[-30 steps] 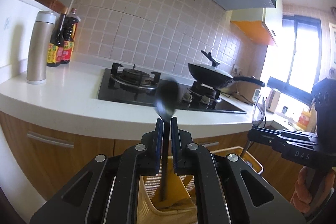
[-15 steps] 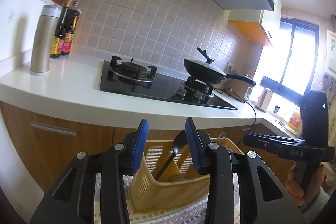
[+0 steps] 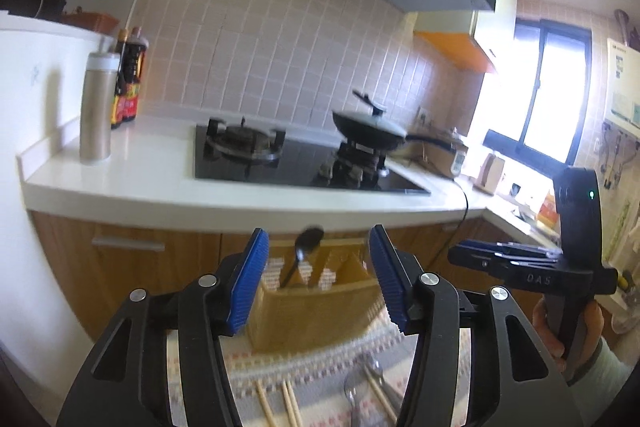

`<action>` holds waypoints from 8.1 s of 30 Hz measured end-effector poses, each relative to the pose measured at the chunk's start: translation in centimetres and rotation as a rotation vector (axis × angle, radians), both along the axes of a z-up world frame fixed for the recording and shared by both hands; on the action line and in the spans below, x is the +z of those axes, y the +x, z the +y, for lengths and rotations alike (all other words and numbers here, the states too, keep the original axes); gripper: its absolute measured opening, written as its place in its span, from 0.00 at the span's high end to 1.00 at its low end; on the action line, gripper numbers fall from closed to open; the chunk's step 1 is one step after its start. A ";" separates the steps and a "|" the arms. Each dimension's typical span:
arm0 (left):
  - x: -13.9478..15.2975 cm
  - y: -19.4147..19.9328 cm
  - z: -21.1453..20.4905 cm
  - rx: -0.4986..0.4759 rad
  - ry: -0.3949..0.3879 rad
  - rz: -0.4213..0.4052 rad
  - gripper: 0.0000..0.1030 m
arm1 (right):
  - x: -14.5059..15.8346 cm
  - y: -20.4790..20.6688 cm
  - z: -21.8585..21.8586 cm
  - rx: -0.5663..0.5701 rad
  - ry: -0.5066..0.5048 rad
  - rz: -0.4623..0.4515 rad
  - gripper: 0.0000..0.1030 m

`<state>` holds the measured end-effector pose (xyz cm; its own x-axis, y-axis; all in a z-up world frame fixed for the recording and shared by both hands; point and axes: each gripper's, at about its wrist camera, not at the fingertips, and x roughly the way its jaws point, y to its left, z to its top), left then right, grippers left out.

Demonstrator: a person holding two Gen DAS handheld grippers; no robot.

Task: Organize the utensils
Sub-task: 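Move both open tools back down toward the chopsticks on the mat, then grasp a chopstick with the left tool while the right tool grasps another chopstick, then lift both chopsticks and lower them upright into the caddy, releasing, then return both tools to the mat and grasp a clear spoon with each, then lift the clear spoon in the left tool into the caddy while the right tool drops its spoon in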

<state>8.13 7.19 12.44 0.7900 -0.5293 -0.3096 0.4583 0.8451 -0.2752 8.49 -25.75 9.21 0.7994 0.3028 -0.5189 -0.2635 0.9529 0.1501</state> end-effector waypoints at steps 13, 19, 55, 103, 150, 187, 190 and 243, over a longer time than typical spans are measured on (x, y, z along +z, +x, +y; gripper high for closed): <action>-8.3 1.9 0.0 -0.039 0.199 0.437 0.55 | -7.6 0.8 0.2 0.021 -0.069 0.417 0.58; -14.0 4.6 0.0 -0.061 0.260 0.657 0.63 | -12.6 2.5 0.1 0.063 -0.075 0.606 0.69; -18.4 6.1 -6.4 -0.066 0.683 0.682 0.72 | -19.2 1.2 3.5 0.128 -0.325 0.779 0.96; 6.3 4.1 -6.2 0.131 0.072 -0.280 0.96 | 7.5 4.5 -0.4 0.013 -0.028 -0.234 0.97; -1.1 6.4 -2.2 0.105 -0.029 -0.169 0.54 | -0.3 5.4 -1.8 -0.034 0.053 -0.207 0.56; -13.1 0.6 -9.1 -0.296 0.447 0.469 0.50 | -14.2 4.1 0.9 0.043 -0.125 0.632 0.64; -14.7 0.8 -10.0 -0.312 0.486 0.518 0.52 | -15.2 5.2 1.1 0.050 -0.105 0.671 0.64; -10.2 0.0 -11.5 -0.191 0.367 0.307 0.90 | -12.8 -0.1 2.8 0.156 -0.186 0.543 0.90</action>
